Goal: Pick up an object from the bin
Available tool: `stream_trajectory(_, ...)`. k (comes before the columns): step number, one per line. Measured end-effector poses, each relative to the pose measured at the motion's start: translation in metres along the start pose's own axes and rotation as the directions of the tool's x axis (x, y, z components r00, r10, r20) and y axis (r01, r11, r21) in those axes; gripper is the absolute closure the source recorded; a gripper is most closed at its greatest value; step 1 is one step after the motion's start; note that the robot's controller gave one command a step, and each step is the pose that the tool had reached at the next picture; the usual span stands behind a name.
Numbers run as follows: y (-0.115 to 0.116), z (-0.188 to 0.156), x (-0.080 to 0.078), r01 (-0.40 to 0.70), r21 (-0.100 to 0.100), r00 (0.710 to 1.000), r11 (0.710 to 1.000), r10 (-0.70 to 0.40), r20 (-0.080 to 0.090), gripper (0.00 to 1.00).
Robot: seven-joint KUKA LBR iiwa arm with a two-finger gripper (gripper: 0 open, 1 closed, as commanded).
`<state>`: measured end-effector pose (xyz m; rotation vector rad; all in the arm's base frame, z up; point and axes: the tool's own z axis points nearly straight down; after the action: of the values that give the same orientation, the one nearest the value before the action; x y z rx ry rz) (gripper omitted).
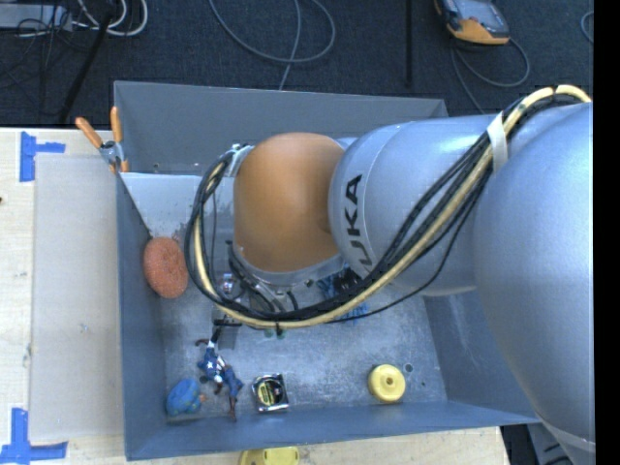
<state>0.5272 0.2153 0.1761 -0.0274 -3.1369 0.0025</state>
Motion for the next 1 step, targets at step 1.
stream_trajectory(1, -0.0088, -0.0582, -0.0032, 0.049, -0.001, 0.999, 0.999, -0.049, 0.003, 0.00)
